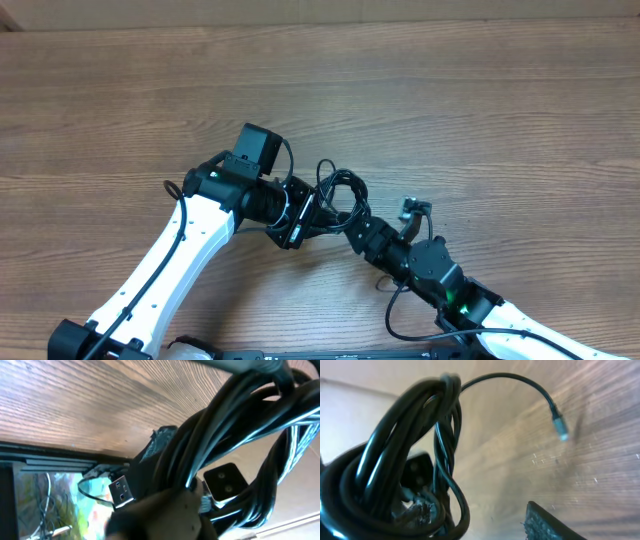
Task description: Untangle cables
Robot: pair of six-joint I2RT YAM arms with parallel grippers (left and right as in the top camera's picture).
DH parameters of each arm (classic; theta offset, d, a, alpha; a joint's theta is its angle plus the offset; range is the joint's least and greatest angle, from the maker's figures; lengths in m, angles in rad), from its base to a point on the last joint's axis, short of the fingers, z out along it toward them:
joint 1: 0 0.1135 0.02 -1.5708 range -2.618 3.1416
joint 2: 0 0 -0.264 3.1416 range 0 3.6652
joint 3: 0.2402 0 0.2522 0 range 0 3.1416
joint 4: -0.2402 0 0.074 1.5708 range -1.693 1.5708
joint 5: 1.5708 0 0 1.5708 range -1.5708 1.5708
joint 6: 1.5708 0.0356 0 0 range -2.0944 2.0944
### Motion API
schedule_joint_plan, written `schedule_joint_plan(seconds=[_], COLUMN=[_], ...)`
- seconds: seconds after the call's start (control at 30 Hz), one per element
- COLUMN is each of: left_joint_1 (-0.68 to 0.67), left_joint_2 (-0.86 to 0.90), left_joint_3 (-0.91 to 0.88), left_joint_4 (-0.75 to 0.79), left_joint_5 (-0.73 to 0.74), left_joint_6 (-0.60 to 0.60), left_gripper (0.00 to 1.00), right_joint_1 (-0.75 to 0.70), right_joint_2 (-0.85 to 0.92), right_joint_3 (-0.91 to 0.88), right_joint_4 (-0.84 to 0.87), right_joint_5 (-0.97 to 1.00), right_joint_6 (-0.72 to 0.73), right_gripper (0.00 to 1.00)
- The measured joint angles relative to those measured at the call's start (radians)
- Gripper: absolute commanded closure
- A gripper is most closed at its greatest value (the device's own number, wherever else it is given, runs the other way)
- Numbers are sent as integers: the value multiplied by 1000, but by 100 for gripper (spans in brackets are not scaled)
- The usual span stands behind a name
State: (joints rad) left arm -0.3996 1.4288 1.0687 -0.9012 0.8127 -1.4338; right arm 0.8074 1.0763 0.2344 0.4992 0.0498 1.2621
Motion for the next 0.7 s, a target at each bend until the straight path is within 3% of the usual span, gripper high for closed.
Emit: schedule_joint_plan(seconds=[0.07,0.13,0.33,0.47,0.7], left_joint_1=[0,0,-13,-17,90], left_joint_2=[0,0,0,0,0], left_joint_3=[4,4,2,-6,-16], left_joint_4=[0,-5,-21,-18,-3], left_joint_5=[26,55,173,215,203], left_joint_6=[-7,-7,27,77,292], left_gripper=[96,96,96,96,96], right_joint_1=[0,0,-2,-1,-2], right_joint_2=[0,0,0,-10,-13], right_joint_3=[0,0,0,15,26], right_joint_4=[13,16,26,-60,-316], right_joint_5=[59,109,285,337,325], right_joint_6=[10,12,-16,-33,-40], right_gripper=[28,29,65,67,67])
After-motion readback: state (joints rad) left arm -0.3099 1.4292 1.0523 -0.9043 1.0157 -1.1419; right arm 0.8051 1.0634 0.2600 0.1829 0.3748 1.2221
